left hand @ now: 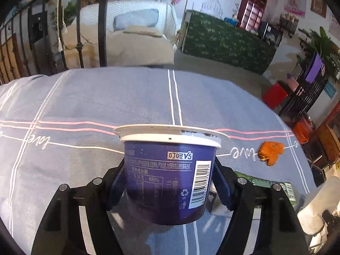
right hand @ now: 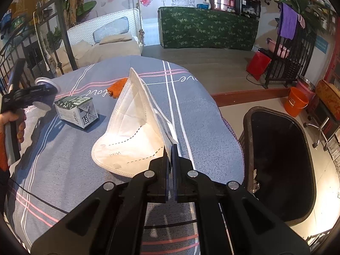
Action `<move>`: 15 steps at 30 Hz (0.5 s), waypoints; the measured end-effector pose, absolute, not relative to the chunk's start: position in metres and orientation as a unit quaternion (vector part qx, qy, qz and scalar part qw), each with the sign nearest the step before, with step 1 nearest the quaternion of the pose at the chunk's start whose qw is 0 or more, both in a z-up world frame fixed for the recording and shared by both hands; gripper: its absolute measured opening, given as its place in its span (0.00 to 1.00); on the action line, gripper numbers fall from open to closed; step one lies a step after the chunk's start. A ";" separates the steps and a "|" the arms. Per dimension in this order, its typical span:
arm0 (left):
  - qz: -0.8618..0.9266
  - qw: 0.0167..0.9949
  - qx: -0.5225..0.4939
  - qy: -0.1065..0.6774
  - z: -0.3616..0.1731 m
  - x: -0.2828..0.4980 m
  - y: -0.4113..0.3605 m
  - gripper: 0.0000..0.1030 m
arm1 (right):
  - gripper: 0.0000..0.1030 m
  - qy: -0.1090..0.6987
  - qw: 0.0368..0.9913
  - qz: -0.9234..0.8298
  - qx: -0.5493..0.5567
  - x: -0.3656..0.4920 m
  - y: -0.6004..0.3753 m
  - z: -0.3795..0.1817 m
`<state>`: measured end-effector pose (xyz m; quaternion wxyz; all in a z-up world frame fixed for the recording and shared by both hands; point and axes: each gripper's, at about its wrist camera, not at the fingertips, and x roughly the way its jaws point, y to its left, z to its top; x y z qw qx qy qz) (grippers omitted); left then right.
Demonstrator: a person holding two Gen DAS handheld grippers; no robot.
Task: Collect trash
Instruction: 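Carry the mask over the bin and release it with the right gripper while the left carries the cup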
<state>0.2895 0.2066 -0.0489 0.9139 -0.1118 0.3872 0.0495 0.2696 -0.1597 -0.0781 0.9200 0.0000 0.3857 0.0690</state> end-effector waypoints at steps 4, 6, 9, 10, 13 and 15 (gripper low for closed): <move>0.046 0.924 -0.119 0.360 -0.033 0.260 0.195 0.68 | 0.03 0.384 0.921 0.068 0.010 0.268 -0.167 -0.080; 0.034 0.928 -0.117 0.351 -0.029 0.250 0.183 0.68 | 0.03 0.383 0.921 0.066 0.018 0.267 -0.173 -0.080; 0.007 0.933 -0.118 0.339 -0.022 0.237 0.158 0.68 | 0.03 0.381 0.922 0.061 0.023 0.264 -0.181 -0.079; -0.005 0.934 -0.120 0.336 -0.020 0.234 0.150 0.68 | 0.03 0.379 0.923 0.058 0.025 0.262 -0.185 -0.079; -0.030 0.936 -0.107 0.334 -0.016 0.231 0.124 0.68 | 0.03 0.377 0.924 0.050 0.036 0.260 -0.197 -0.078; -0.047 0.938 -0.093 0.330 -0.013 0.226 0.105 0.68 | 0.03 0.373 0.926 0.040 0.040 0.258 -0.208 -0.075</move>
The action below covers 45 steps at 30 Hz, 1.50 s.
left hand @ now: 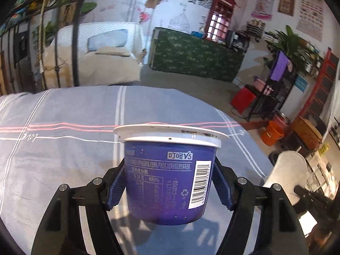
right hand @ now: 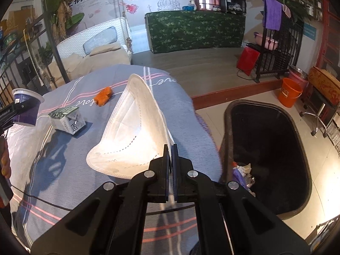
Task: Collect trash
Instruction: 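Carry the mask over the bin and release it with the right gripper while the left carries the cup, then lower the purple yogurt cup into the bin and open the left gripper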
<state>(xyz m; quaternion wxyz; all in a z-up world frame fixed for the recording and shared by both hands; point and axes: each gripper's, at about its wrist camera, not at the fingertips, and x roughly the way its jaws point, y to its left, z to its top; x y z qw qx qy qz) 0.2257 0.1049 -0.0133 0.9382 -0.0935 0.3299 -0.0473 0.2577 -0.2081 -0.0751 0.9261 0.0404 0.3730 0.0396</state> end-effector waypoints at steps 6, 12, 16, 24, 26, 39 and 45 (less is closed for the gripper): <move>-0.106 0.935 -0.080 0.329 -0.011 0.227 0.048 0.68 | 0.03 0.359 0.932 0.002 0.052 0.250 -0.246 -0.066; -0.161 0.925 -0.067 0.338 -0.018 0.233 -0.007 0.68 | 0.03 0.355 0.932 -0.049 0.055 0.248 -0.291 -0.065; -0.193 0.917 -0.056 0.345 -0.027 0.234 -0.044 0.68 | 0.03 0.361 0.927 -0.080 0.057 0.251 -0.320 -0.073; -0.239 0.899 -0.022 0.367 -0.039 0.240 -0.106 0.68 | 0.03 0.403 0.903 -0.135 0.058 0.275 -0.361 -0.113; -0.251 0.894 -0.010 0.370 -0.042 0.238 -0.121 0.68 | 0.05 0.419 0.895 -0.141 0.064 0.280 -0.368 -0.126; -0.297 0.870 0.040 0.391 -0.062 0.240 -0.186 0.68 | 0.84 0.402 0.894 -0.160 0.121 0.246 -0.389 -0.143; -0.313 0.858 0.049 0.405 -0.069 0.250 -0.221 0.68 | 0.84 0.382 0.896 -0.186 0.126 0.215 -0.400 -0.123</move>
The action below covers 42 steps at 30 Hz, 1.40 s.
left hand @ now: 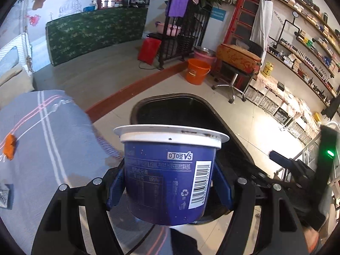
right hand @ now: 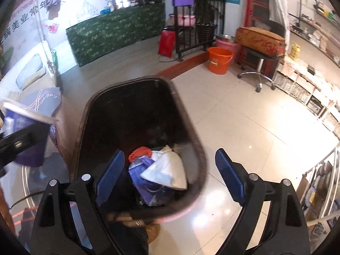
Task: Collect trash
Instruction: 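Lower the purple yogurt cup into the bin and open the left gripper, then move both tools away from the bin back toward the table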
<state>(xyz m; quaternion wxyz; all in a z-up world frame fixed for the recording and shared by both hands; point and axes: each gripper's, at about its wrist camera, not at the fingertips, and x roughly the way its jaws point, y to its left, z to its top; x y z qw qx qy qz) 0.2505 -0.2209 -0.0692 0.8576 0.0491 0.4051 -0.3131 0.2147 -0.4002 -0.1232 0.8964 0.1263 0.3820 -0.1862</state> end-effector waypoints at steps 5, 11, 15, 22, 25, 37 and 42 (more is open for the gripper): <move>-0.329 0.845 0.056 0.417 -0.078 0.253 -0.245 0.68 | 0.84 0.370 0.898 -0.197 0.134 0.189 -0.414 -0.116; -0.332 0.835 0.078 0.431 -0.094 0.257 -0.266 0.68 | 0.84 0.360 0.895 -0.213 0.155 0.167 -0.427 -0.118; -0.329 0.829 0.091 0.443 -0.105 0.262 -0.275 0.69 | 0.84 0.363 0.893 -0.217 0.157 0.164 -0.431 -0.123; -0.320 0.827 0.097 0.452 -0.108 0.265 -0.281 0.78 | 0.84 0.365 0.892 -0.219 0.153 0.161 -0.432 -0.126; -0.324 0.829 0.087 0.448 -0.104 0.264 -0.278 0.82 | 0.84 0.366 0.892 -0.217 0.153 0.159 -0.433 -0.127; -0.330 0.843 0.048 0.422 -0.077 0.257 -0.255 0.85 | 0.85 0.366 0.894 -0.213 0.148 0.159 -0.425 -0.125; -0.322 0.853 0.041 0.409 -0.069 0.250 -0.239 0.87 | 0.85 0.368 0.894 -0.208 0.146 0.161 -0.421 -0.125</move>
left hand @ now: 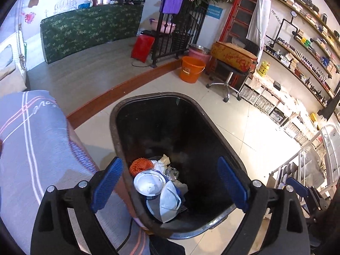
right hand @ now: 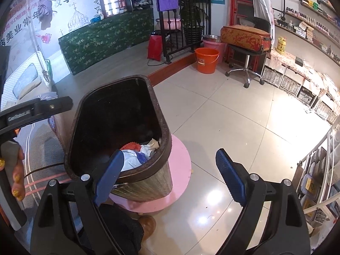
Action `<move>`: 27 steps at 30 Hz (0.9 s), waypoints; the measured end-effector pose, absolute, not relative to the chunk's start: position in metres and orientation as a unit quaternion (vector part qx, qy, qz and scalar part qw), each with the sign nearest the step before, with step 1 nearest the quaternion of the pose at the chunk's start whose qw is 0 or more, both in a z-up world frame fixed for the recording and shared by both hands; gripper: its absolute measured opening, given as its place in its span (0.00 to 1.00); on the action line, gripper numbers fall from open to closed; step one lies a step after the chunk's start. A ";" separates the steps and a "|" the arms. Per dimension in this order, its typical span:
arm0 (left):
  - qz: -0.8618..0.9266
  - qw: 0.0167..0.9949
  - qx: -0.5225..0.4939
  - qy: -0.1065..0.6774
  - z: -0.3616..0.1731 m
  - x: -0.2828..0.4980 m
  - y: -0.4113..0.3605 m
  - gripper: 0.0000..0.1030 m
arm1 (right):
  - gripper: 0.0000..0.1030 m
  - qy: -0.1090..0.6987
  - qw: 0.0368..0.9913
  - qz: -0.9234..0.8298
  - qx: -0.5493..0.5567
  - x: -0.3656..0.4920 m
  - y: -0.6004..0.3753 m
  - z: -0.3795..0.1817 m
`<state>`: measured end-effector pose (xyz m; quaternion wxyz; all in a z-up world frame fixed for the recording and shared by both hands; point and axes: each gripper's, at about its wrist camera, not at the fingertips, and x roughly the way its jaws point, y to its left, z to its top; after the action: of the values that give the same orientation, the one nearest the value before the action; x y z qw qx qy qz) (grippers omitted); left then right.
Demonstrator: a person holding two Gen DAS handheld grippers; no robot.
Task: Collect trash
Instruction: 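Move both tools away from the bin back toward the table, then move the right gripper over the green milk carton lying on the table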
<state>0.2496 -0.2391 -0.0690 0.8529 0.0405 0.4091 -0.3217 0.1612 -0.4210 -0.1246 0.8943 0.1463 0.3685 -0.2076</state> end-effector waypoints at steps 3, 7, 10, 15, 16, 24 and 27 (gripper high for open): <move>-0.316 0.859 0.037 0.402 -0.065 0.245 -0.229 0.87 | 0.85 0.370 0.895 -0.203 0.144 0.162 -0.418 -0.124; -0.299 0.871 0.043 0.388 -0.060 0.240 -0.212 0.87 | 0.87 0.370 0.897 -0.197 0.139 0.165 -0.410 -0.121; -0.274 0.885 0.046 0.374 -0.054 0.234 -0.191 0.88 | 0.88 0.369 0.900 -0.190 0.132 0.167 -0.403 -0.118; -0.240 0.901 0.028 0.360 -0.044 0.227 -0.151 0.94 | 0.90 0.367 0.909 -0.158 0.119 0.180 -0.377 -0.113; -0.227 0.905 0.025 0.359 -0.043 0.226 -0.140 0.94 | 0.90 0.367 0.911 -0.151 0.115 0.184 -0.372 -0.111; -0.148 0.914 -0.008 0.377 -0.048 0.222 -0.062 0.95 | 0.92 0.370 0.923 -0.070 0.083 0.209 -0.309 -0.101; -0.117 0.917 -0.019 0.380 -0.049 0.218 -0.033 0.95 | 0.92 0.376 0.923 -0.049 0.070 0.213 -0.289 -0.102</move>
<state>0.2182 -0.0327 -0.0491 0.9174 -0.0191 0.3798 -0.1172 0.2134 -0.2886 -0.1018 0.9227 0.0699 0.3760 -0.0489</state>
